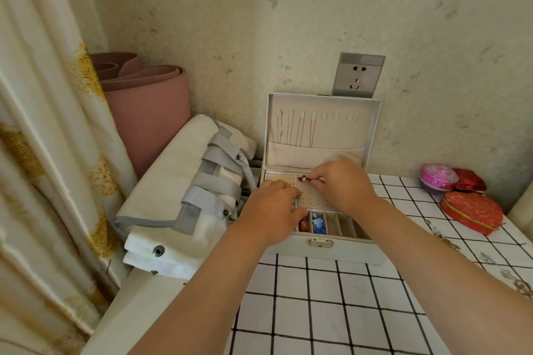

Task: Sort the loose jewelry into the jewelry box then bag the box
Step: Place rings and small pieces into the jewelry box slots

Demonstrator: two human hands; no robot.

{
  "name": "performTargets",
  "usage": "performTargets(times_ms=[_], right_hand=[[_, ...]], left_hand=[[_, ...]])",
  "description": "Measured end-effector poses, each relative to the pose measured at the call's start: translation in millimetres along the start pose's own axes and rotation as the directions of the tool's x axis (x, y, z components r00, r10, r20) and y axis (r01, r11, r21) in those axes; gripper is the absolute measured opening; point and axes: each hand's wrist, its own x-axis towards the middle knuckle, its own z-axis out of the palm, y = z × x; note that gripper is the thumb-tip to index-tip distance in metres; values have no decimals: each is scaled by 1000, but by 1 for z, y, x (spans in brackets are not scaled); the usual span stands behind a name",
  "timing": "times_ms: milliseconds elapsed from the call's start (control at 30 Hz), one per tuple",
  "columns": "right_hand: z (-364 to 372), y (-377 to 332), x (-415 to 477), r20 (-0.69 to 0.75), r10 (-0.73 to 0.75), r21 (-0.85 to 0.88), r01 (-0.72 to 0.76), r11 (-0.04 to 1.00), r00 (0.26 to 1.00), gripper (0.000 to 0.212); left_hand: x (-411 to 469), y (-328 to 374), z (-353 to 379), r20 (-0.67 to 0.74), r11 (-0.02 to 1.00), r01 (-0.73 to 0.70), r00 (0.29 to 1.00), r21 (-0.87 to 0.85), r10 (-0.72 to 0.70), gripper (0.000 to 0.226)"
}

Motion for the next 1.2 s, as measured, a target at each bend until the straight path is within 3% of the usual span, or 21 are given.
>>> performTargets(times_ms=[400,633,833,1033,1200], right_hand=[[-3,11,5,62,57,118,-64,991,996,21],[3,8,8,4,40,50,-40,998,999,22],[1,10,14,128,-1,-15,3,1000,992,24],[1,6,10,84,-39,6,39,999,996,23],[-5,6,-5,79,21,69,-27,997,997,27]], left_hand=[[1,-1,1,-1,1000,3,1000,-16,-3,49],[1,0,2,-5,1000,4,1000,-17,-4,48],[1,-2,4,-13,1000,-3,1000,-14,3,48],[2,-2,6,-29,1000,-18,999,-12,18,48],[-8,-4,5,-117,999,-32,993,-19,29,50]])
